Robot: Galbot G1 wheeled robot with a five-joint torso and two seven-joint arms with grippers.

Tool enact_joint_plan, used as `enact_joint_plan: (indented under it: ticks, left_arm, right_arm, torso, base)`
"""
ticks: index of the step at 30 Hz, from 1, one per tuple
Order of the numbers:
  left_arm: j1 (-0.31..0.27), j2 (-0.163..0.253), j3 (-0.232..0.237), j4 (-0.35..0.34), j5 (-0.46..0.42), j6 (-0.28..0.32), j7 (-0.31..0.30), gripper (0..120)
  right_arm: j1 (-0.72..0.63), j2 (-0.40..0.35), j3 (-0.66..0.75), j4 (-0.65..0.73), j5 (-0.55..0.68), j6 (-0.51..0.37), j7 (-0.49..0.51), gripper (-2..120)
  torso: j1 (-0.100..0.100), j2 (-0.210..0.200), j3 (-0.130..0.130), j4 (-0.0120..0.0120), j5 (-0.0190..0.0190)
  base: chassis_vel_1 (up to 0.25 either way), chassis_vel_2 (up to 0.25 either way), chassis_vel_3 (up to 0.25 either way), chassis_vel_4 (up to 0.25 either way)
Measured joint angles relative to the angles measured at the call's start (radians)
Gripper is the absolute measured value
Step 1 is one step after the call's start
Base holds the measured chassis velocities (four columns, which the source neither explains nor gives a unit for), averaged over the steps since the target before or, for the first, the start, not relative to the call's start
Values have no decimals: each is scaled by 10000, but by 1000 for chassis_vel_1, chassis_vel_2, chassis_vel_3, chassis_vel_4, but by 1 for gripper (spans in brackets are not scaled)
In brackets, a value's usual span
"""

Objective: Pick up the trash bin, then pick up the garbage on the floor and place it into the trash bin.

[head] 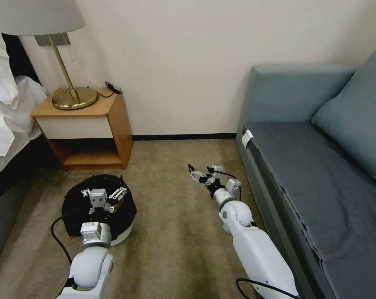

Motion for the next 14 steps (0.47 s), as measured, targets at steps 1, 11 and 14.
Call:
enact_joint_plan:
  ticks: [1,11,14]
  left_arm:
    - [1,1,-1,0,-3,0,-2,100]
    - [6,6,-6,-1,-10,2,-10,100]
    - [8,6,-9,-2,-13,3,-14,100]
  right_arm:
    - [1,0,-1,0,0,-1,-1,100]
    - [5,-3,-6,0,-3,-11,-9,100]
    - [8,-4,-8,-1,-4,-14,-10,100]
  torso:
    - [0,0,0,0,0]
    - [0,0,0,0,0]
    - [0,0,0,0,0]
  base:
    - [0,0,0,0]
    - [0,0,0,0]
    - [0,0,0,0]
